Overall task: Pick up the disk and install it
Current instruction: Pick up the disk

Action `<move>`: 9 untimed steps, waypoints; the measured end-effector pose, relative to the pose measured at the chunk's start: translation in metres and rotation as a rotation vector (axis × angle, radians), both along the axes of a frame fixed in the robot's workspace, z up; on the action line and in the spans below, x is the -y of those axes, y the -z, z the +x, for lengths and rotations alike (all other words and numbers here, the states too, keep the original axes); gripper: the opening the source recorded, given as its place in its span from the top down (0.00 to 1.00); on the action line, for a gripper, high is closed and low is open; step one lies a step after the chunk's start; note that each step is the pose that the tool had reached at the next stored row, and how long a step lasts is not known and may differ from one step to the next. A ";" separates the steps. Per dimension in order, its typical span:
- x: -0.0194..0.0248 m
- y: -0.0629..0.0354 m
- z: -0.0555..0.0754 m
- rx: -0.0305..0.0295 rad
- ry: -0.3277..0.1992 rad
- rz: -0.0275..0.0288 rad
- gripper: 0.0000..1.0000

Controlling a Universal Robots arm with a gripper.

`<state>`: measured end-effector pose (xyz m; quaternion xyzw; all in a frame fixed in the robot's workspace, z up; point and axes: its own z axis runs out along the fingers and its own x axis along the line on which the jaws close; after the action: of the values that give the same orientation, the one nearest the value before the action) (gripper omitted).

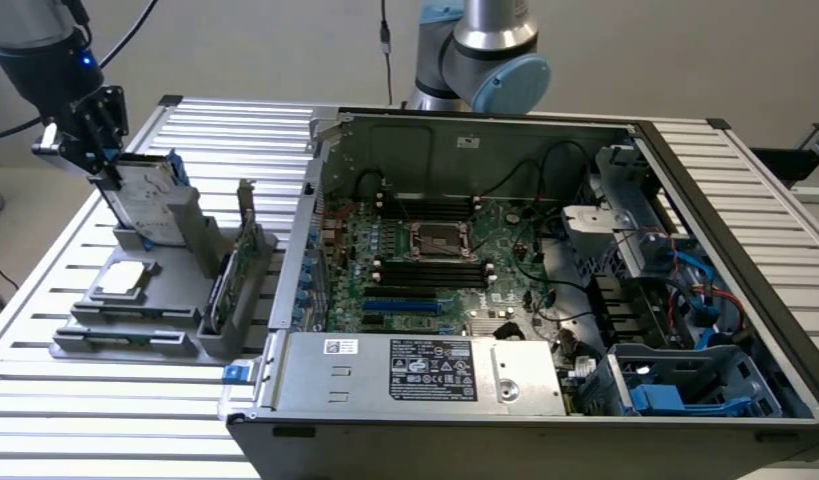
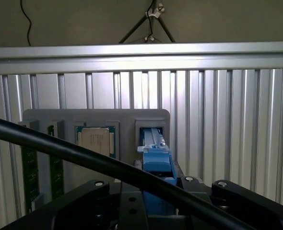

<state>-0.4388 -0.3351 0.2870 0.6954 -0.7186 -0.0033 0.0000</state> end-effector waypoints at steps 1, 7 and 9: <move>0.0001 0.0000 0.000 0.0001 0.000 0.0000 0.67; 0.0001 0.0000 0.000 0.0001 0.000 0.0001 0.67; 0.0001 -0.0001 0.000 0.0002 0.000 0.0001 0.67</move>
<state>-0.4388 -0.3352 0.2871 0.6954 -0.7186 -0.0032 -0.0001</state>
